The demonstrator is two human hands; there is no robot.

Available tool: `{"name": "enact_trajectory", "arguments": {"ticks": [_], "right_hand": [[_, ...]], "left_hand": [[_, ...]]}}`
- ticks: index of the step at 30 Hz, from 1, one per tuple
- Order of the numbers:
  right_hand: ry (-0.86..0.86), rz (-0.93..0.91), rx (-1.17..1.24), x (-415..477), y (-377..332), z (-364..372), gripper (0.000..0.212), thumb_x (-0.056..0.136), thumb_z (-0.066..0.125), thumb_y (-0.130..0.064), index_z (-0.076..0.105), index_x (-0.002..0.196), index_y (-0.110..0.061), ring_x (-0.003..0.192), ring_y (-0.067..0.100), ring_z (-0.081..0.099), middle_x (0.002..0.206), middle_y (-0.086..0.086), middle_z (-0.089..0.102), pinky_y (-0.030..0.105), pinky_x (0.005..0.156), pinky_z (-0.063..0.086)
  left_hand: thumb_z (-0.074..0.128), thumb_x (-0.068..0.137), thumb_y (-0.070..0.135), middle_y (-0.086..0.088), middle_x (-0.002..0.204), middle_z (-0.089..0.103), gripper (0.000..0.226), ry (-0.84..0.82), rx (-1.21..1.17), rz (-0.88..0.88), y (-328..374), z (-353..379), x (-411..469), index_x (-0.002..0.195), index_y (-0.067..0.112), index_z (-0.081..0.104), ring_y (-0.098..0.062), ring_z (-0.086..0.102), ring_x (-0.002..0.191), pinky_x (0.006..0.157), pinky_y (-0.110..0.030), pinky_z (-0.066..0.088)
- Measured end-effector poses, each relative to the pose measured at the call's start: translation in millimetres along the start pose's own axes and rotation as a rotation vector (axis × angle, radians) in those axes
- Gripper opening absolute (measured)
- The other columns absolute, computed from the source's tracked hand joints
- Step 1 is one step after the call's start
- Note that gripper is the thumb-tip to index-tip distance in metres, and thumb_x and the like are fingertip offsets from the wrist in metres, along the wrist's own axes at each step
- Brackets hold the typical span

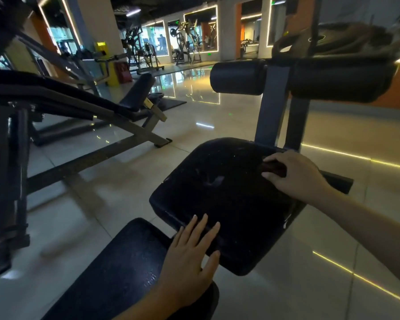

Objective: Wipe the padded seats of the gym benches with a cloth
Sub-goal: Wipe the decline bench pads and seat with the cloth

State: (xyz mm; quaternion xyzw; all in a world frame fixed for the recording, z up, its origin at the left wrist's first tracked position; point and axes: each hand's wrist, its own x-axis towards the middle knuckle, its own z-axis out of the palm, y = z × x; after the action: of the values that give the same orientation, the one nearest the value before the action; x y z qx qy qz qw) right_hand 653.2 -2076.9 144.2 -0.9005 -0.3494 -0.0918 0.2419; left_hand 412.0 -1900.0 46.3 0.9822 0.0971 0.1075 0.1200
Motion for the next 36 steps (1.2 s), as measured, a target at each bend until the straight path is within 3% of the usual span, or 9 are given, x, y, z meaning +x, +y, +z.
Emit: {"name": "enact_trajectory", "arguments": {"ticks": [5,8,10,14,17,21,26,31,36], "right_hand": [[0.059,0.107,0.072,-6,3,-6,0.037,0.088,0.07,-0.037,0.062,0.123,-0.027,0.099,0.011,0.046,0.111,-0.002,0.055,0.03,0.085,0.037],[0.056,0.172,0.121,-9,3,-4,0.036,0.088,0.07,-0.038,0.062,0.122,-0.03,0.099,0.011,0.048,0.111,-0.004,0.055,0.029,0.084,0.038],[0.042,0.191,0.122,-7,4,-9,0.035,0.088,0.069,-0.039,0.061,0.121,-0.032,0.099,0.011,0.049,0.112,-0.004,0.055,0.029,0.082,0.036],[0.071,0.229,0.124,0,7,-27,0.032,0.088,0.07,-0.039,0.061,0.118,-0.034,0.101,0.016,0.052,0.109,-0.004,0.056,0.03,0.081,0.035],[0.127,0.24,0.086,5,1,-50,0.032,0.089,0.069,-0.036,0.062,0.119,-0.03,0.097,0.012,0.048,0.104,-0.007,0.054,0.025,0.073,0.036],[0.142,0.233,0.096,4,-6,-62,0.031,0.089,0.069,-0.037,0.061,0.119,-0.031,0.1,0.011,0.049,0.108,-0.008,0.055,0.026,0.078,0.035],[0.068,0.212,0.118,-7,-7,-28,0.034,0.089,0.069,-0.035,0.06,0.121,-0.03,0.1,0.009,0.046,0.108,-0.008,0.05,0.028,0.083,0.033],[-0.032,0.196,0.051,1,-14,26,0.031,0.087,0.069,-0.042,0.061,0.116,-0.037,0.109,0.01,0.053,0.114,-0.008,0.055,0.026,0.089,0.036],[-0.046,0.177,-0.062,32,-43,51,0.034,0.087,0.067,-0.045,0.062,0.119,-0.035,0.107,0.017,0.053,0.11,-0.006,0.051,0.039,0.096,0.045]], "left_hand": [[0.011,0.09,0.062,0.024,0.159,-0.013,0.059,0.043,-0.031,0.024,-5,10,-1,0.147,0.056,0.0,0.001,-0.021,0.145,0.123,-0.033,-0.001],[0.038,0.089,0.054,0.008,0.158,0.03,0.065,0.04,-0.001,0.07,-15,15,4,0.151,0.041,0.026,-0.013,0.022,0.146,0.118,-0.037,0.029],[0.045,0.081,0.053,0.004,0.151,0.042,0.076,0.069,0.019,0.115,-20,21,6,0.152,0.038,0.024,-0.015,0.03,0.141,0.115,-0.033,0.025],[0.049,0.056,0.051,0.005,0.146,0.048,0.106,0.051,0.063,0.139,-27,24,14,0.154,0.042,0.01,-0.009,0.003,0.151,0.113,-0.024,0.008],[0.058,0.043,0.045,0.008,0.149,0.037,0.122,0.035,0.072,0.162,-27,25,20,0.154,0.042,0.007,-0.009,-0.006,0.15,0.114,-0.027,0.006],[0.045,0.052,0.035,0.006,0.151,0.035,0.106,0.045,-0.01,0.19,-28,19,17,0.153,0.042,0.013,-0.008,-0.002,0.15,0.114,-0.027,0.008],[0.042,0.059,0.038,-0.003,0.148,0.047,0.099,0.013,-0.037,0.198,-25,15,12,0.154,0.036,0.017,-0.02,0.033,0.138,0.111,-0.032,0.019],[0.044,0.059,0.041,-0.001,0.148,0.048,0.089,-0.07,-0.114,0.153,-16,12,4,0.148,0.036,0.035,-0.018,0.034,0.137,0.113,-0.032,0.017],[0.048,0.065,0.053,0.006,0.148,0.047,0.077,-0.128,-0.142,0.127,-16,1,12,0.14,0.038,0.043,-0.013,0.033,0.138,0.111,-0.034,0.014]]}}
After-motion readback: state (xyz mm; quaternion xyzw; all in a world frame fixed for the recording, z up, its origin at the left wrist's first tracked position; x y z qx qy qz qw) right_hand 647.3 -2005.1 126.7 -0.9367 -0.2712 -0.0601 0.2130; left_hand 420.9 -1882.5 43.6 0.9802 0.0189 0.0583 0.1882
